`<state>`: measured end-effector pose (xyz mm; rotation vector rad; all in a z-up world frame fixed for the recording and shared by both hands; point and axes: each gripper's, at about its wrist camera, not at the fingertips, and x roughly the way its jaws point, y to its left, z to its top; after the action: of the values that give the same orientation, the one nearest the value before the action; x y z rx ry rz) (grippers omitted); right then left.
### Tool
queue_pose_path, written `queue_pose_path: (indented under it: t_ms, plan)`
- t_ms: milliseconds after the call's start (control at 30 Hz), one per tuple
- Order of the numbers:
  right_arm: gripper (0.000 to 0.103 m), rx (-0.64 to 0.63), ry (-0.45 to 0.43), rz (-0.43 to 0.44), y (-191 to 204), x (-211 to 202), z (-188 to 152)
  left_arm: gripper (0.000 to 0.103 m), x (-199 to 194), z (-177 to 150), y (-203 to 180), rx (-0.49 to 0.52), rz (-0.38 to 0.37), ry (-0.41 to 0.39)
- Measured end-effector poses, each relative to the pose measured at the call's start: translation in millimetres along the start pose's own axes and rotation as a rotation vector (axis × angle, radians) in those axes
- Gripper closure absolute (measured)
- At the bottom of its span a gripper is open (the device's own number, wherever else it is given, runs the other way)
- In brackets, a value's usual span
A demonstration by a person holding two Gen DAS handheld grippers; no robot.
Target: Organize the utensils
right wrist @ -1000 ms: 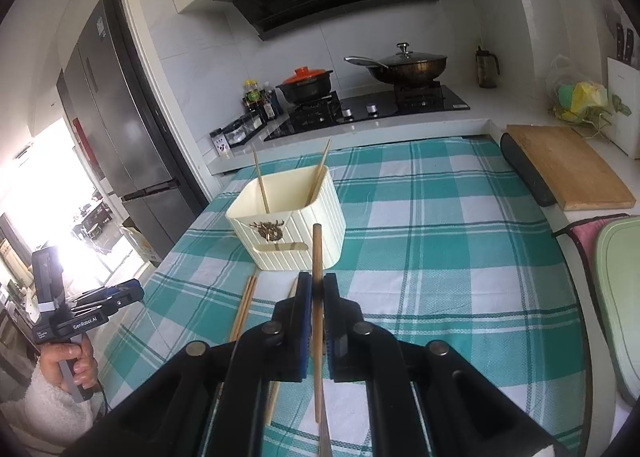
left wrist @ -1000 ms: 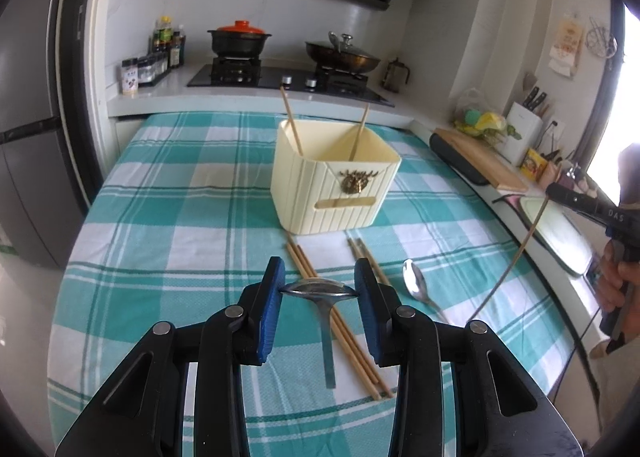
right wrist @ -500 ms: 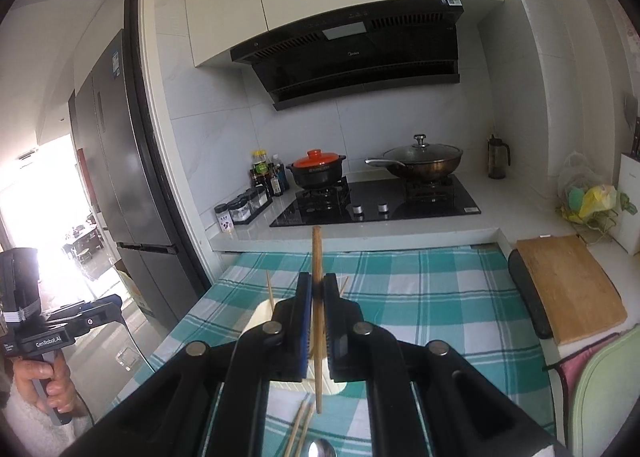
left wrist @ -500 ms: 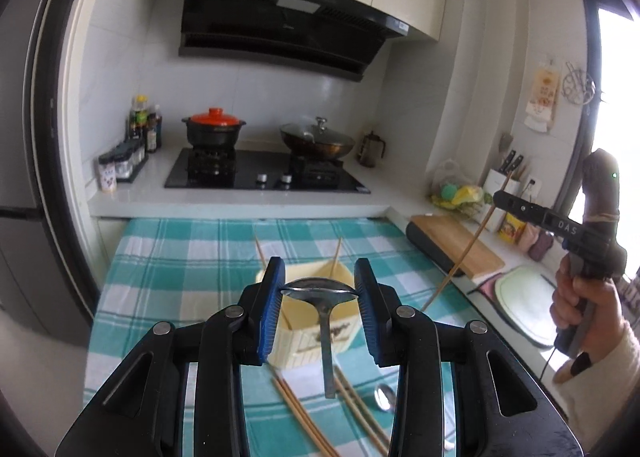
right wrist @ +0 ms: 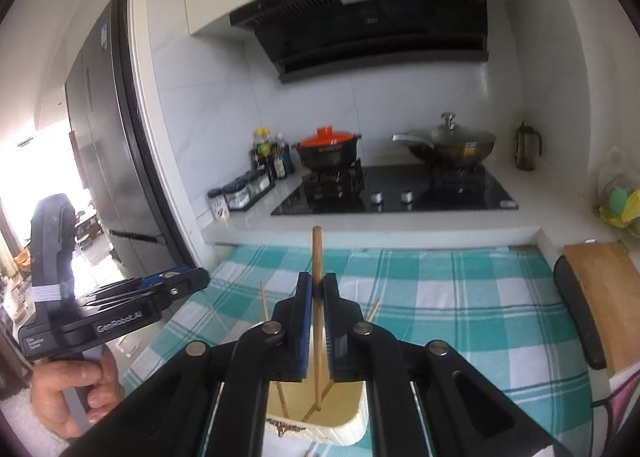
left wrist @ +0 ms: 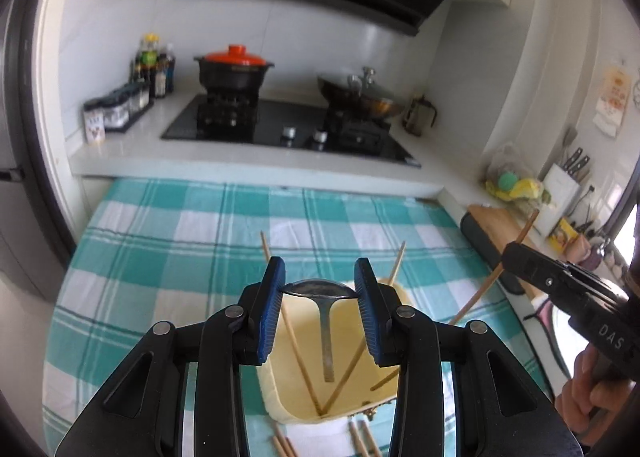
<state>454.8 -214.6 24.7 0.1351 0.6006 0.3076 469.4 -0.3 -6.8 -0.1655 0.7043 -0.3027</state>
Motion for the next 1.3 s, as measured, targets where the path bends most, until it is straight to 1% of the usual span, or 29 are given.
queue_pose_path:
  t_ms: [33, 100, 200, 267, 300, 333, 367, 400, 433, 467, 500, 600, 633, 700, 800, 867, 933, 1000, 1033, 1067, 1100, 1167, 1267, 1300]
  plan:
    - [0.097, -0.011, 0.048, 0.003, 0.3, 12.9, -5.2, 0.067, 10.1, -5.1, -1.2, 0.01, 0.005, 0.037]
    - [0.097, -0.021, 0.116, 0.003, -1.4, 34.3, -16.1, 0.067, 24.7, -15.1, -4.6, 0.022, 0.011, 0.088]
    - [0.096, -0.004, 0.185, 0.02, -5.3, 57.9, -25.1, 0.066, 38.9, -25.5, -5.7, 0.022, 0.009, 0.135]
    - [0.093, 0.024, 0.198, 0.03, -7.8, 64.4, -29.5, 0.065, 39.4, -28.7, -6.1, 0.016, 0.011, 0.153]
    - [0.085, 0.036, 0.198, 0.038, -8.6, 64.0, -30.8, 0.06, 35.6, -30.8, -6.1, 0.012, 0.004, 0.153]
    - [0.066, 0.048, 0.193, 0.045, -9.6, 60.9, -31.6, 0.048, 30.7, -32.3, -6.1, 0.01, -0.004, 0.153]
    - [0.057, 0.057, 0.181, 0.048, -11.1, 54.9, -32.4, 0.042, 23.8, -34.1, -5.5, 0.011, -0.005, 0.15]
    - [0.047, 0.059, 0.166, 0.046, -12.2, 48.3, -33.1, 0.033, 15.7, -37.6, -5.8, 0.018, 0.002, 0.146]
    - [0.047, 0.053, 0.159, 0.038, -12.8, 39.3, -35.6, 0.029, 7.4, -42.3, -5.7, 0.029, 0.012, 0.144]
    - [0.047, 0.043, 0.163, 0.031, -14.4, 30.7, -38.6, 0.028, -1.4, -48.4, -4.4, 0.04, 0.017, 0.147]
    - [0.047, 0.034, 0.17, 0.023, -16.6, 21.3, -44.2, 0.025, -10.0, -55.8, -2.6, 0.049, 0.018, 0.155]
    - [0.047, 0.013, 0.205, -0.031, -28.4, -7.6, -74.2, 0.015, -33.2, -91.1, 7.4, 0.068, 0.03, 0.191]
    - [0.047, 0.004, 0.225, -0.052, -32.6, -16.2, -89.0, 0.013, -39.9, -107.5, 12.0, 0.071, 0.044, 0.206]
    - [0.047, -0.015, 0.266, -0.103, -40.9, -30.8, -124.8, 0.012, -47.6, -140.1, 22.4, 0.067, 0.072, 0.233]
    - [0.047, -0.02, 0.317, -0.189, -54.2, -45.6, -185.7, 0.012, -52.6, -191.7, 39.1, 0.019, 0.12, 0.256]
    - [0.047, -0.003, 0.339, -0.232, -63.6, -49.4, -222.2, 0.012, -51.8, -218.7, 48.1, -0.025, 0.136, 0.256]
    - [0.047, 0.018, 0.357, -0.284, -72.1, -50.3, -251.9, 0.013, -46.7, -240.0, 53.2, -0.043, 0.19, 0.259]
    - [0.047, 0.035, 0.358, -0.319, -79.2, -51.3, -272.9, 0.013, -41.3, -253.8, 56.6, -0.056, 0.224, 0.267]
    - [0.047, 0.043, 0.358, -0.328, -81.7, -51.3, -280.2, 0.013, -41.7, -255.9, 54.9, -0.043, 0.241, 0.244]
    - [0.047, 0.035, 0.324, -0.331, -80.3, -55.4, -283.7, 0.013, -42.0, -257.2, 53.3, -0.019, 0.26, 0.224]
    - [0.047, 0.021, 0.308, -0.344, -78.4, -57.1, -285.3, 0.013, -40.2, -257.3, 51.6, -0.002, 0.279, 0.226]
    - [0.047, 0.007, 0.311, -0.36, -76.3, -56.4, -285.4, 0.012, -34.7, -257.1, 50.1, 0.005, 0.298, 0.241]
    - [0.045, 0.016, 0.315, -0.362, -77.3, -54.5, -285.1, 0.006, -32.0, -260.0, 48.9, 0.015, 0.316, 0.237]
    - [0.044, 0.025, 0.314, -0.356, -78.8, -54.9, -285.5, 0.002, -30.5, -260.6, 48.7, 0.018, 0.322, 0.245]
